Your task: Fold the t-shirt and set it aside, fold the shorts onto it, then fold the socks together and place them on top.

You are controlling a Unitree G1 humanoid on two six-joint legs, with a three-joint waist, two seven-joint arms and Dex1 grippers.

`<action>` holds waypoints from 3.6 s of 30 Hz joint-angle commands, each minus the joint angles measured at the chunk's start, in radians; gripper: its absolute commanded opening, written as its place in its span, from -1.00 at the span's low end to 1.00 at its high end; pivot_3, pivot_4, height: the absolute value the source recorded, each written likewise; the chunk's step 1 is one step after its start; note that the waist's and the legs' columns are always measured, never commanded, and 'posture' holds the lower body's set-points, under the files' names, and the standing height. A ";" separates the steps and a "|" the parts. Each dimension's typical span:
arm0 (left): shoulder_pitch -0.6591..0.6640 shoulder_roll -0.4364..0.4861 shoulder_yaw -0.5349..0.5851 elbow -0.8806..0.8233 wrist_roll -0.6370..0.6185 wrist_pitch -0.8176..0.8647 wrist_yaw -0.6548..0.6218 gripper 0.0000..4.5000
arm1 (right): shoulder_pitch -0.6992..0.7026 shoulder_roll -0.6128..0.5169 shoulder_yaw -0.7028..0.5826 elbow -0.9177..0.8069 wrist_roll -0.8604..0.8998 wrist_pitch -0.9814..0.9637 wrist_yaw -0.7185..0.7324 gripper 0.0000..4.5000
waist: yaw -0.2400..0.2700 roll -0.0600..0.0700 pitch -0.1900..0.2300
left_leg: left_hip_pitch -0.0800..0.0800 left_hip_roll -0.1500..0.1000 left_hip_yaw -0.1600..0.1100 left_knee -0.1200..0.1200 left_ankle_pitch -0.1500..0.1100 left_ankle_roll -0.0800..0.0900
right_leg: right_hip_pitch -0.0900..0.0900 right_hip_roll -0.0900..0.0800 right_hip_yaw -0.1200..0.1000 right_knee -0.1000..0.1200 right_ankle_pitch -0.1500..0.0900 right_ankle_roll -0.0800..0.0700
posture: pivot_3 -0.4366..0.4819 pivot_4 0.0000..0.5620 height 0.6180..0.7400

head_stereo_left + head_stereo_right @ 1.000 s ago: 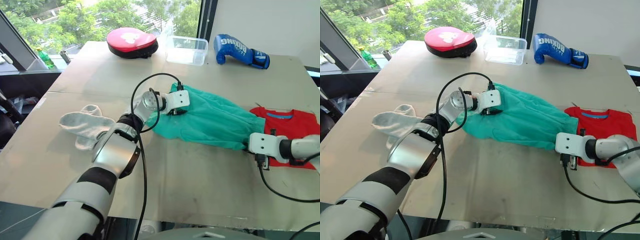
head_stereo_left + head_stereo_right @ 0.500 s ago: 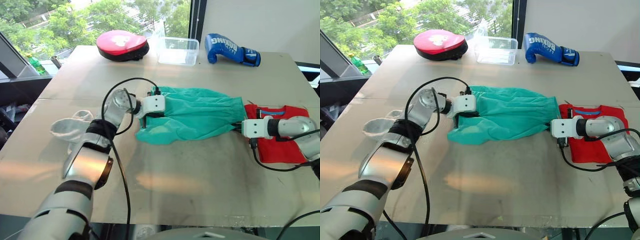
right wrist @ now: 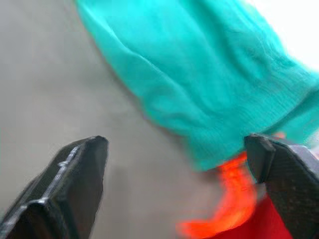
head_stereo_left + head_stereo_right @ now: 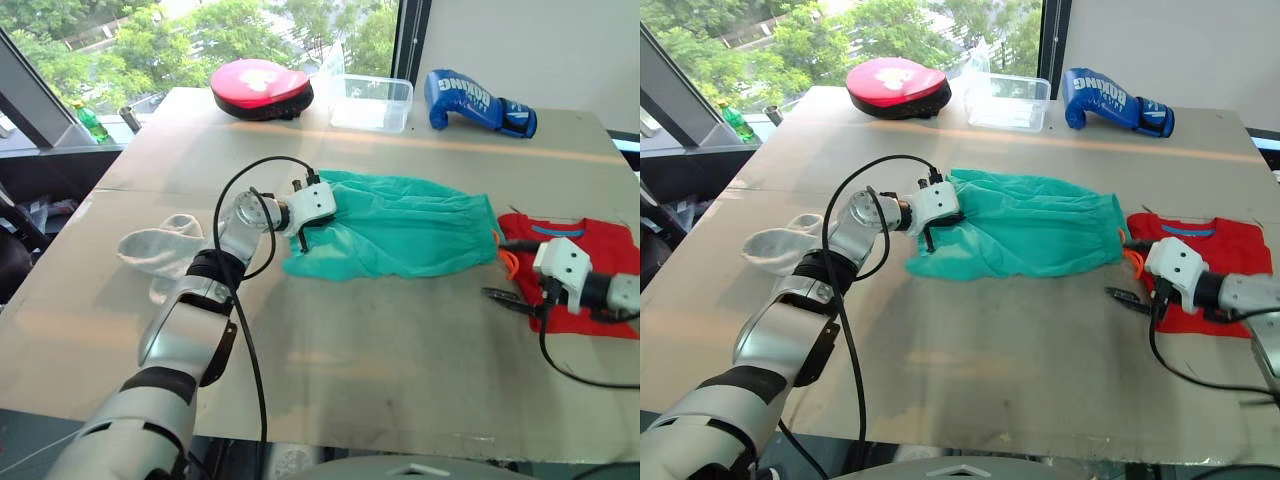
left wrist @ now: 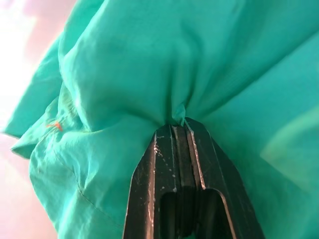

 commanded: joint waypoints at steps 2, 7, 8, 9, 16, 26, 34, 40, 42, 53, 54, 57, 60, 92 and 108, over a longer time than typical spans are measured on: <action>-0.069 -0.016 0.071 -0.046 -0.087 0.000 -0.014 -1.00 | 0.103 0.128 -0.099 -0.249 0.328 0.405 -0.327 0.98 | 0.001 -0.001 0.000 | -0.001 0.000 -0.002 -0.001 0.000 0.000 | 0.000 -0.001 0.000 0.000 0.000 0.000 | -0.05 -0.47 0.91; -0.096 -0.023 0.144 -0.153 -0.222 0.113 -0.131 -1.00 | 0.038 0.377 -0.199 -0.228 0.582 0.594 -0.764 0.98 | 0.000 -0.001 0.001 | -0.002 -0.003 -0.002 -0.001 -0.002 0.003 | -0.001 -0.004 -0.007 0.000 0.000 0.000 | -0.05 -0.47 0.91; -0.099 -0.020 0.151 -0.169 -0.237 0.134 -0.142 -1.00 | 0.025 0.408 -0.210 -0.221 0.612 0.607 -0.815 0.98 | 0.001 -0.001 0.001 | -0.002 -0.003 -0.002 -0.001 -0.002 0.004 | -0.001 -0.004 -0.007 -0.001 0.000 0.000 | -0.05 -0.47 0.91; -0.103 -0.014 0.158 -0.180 -0.251 0.158 -0.156 -1.00 | 0.007 0.442 -0.219 -0.211 0.645 0.614 -0.870 0.98 | 0.001 -0.001 0.001 | -0.003 -0.003 -0.002 -0.001 -0.002 0.004 | -0.001 -0.004 -0.007 -0.001 0.000 0.000 | -0.05 -0.47 0.91; -0.096 0.022 0.184 -0.225 -0.296 0.229 -0.181 -1.00 | -0.145 0.670 -0.274 -0.092 0.696 0.527 -1.124 0.98 | -0.002 -0.001 0.000 | -0.008 -0.003 -0.004 -0.001 -0.001 0.002 | -0.006 -0.001 -0.007 0.000 0.000 0.000 | -0.05 -0.47 0.91; -0.082 0.036 0.187 -0.190 -0.250 0.153 -0.077 0.47 | -0.227 0.770 -0.276 -0.002 0.670 0.470 -1.160 1.00 | -0.003 -0.001 0.000 | -0.012 -0.003 -0.006 0.000 0.000 0.000 | -0.008 -0.001 -0.009 -0.001 0.000 0.001 | -0.05 -0.47 0.91; -0.106 0.079 0.233 -0.257 -0.344 0.146 -0.164 0.47 | -0.248 0.810 -0.216 0.033 0.520 0.396 -1.147 1.00 | -0.009 -0.001 0.000 | -0.012 -0.002 -0.006 0.000 -0.001 0.003 | -0.008 0.000 -0.009 -0.001 0.000 0.001 | -0.05 -0.47 0.91; 0.027 0.162 0.194 -0.594 -0.470 0.371 -0.399 0.49 | -0.301 0.820 -0.152 0.077 0.350 0.312 -1.113 0.52 | -0.028 -0.001 0.000 | -0.012 -0.003 -0.006 0.001 0.001 -0.001 | -0.007 -0.001 -0.008 -0.001 0.000 0.001 | -0.05 -0.47 0.91; 0.063 0.187 0.186 -0.676 -0.488 0.434 -0.417 0.49 | -0.316 0.824 -0.132 0.093 0.299 0.293 -1.103 0.11 | -0.029 -0.001 0.000 | -0.011 -0.002 -0.006 0.001 0.001 -0.001 | -0.008 0.000 -0.008 0.000 0.000 0.001 | -0.05 -0.47 0.91; 0.144 0.219 0.200 -0.820 -0.526 0.565 -0.371 0.49 | -0.324 0.737 -0.084 -0.014 0.032 0.175 -1.033 -0.99 | -0.024 0.001 0.001 | -0.013 -0.003 -0.007 0.000 0.002 -0.002 | -0.009 -0.001 -0.009 0.000 0.000 0.001 | -0.05 -0.47 0.91; 0.150 0.224 0.202 -0.826 -0.527 0.569 -0.371 0.49 | -0.304 0.710 -0.078 -0.061 0.015 0.185 -1.021 -0.99 | -0.023 0.002 0.001 | -0.013 -0.003 -0.007 0.000 0.002 -0.002 | -0.010 -0.001 -0.008 0.000 0.000 0.001 | -0.05 -0.47 0.91; 0.165 0.240 0.205 -0.834 -0.525 0.568 -0.362 0.49 | -0.250 0.633 -0.071 -0.201 -0.011 0.232 -0.993 -0.99 | -0.021 0.002 0.001 | -0.014 -0.003 -0.007 -0.001 0.002 -0.002 | -0.010 -0.001 -0.009 -0.001 0.000 0.001 | -0.05 -0.47 0.91; 0.169 0.255 0.207 -0.823 -0.519 0.555 -0.350 0.49 | -0.237 0.534 -0.033 -0.313 -0.043 0.304 -0.942 -0.99 | -0.025 0.002 0.001 | -0.013 -0.003 -0.007 -0.001 0.002 -0.002 | -0.010 -0.001 -0.009 -0.001 0.000 0.001 | -0.05 -0.47 0.91; 0.188 0.265 0.164 -0.725 -0.476 0.508 -0.265 0.49 | -0.723 0.542 0.364 -0.099 -0.071 0.597 -0.086 0.53 | -0.007 0.000 0.003 | -0.015 -0.002 -0.006 0.000 0.003 -0.004 | -0.013 0.000 -0.009 0.000 0.000 0.000 | -0.05 -0.47 0.91; 0.173 0.120 0.092 -0.297 -0.329 0.265 -0.227 0.49 | -0.747 0.575 0.049 0.422 -0.026 0.674 -0.282 0.71 | -0.004 -0.001 0.002 | -0.015 -0.003 -0.004 -0.002 0.003 -0.004 | -0.014 0.003 -0.007 -0.001 0.000 0.000 | -0.05 -0.47 0.91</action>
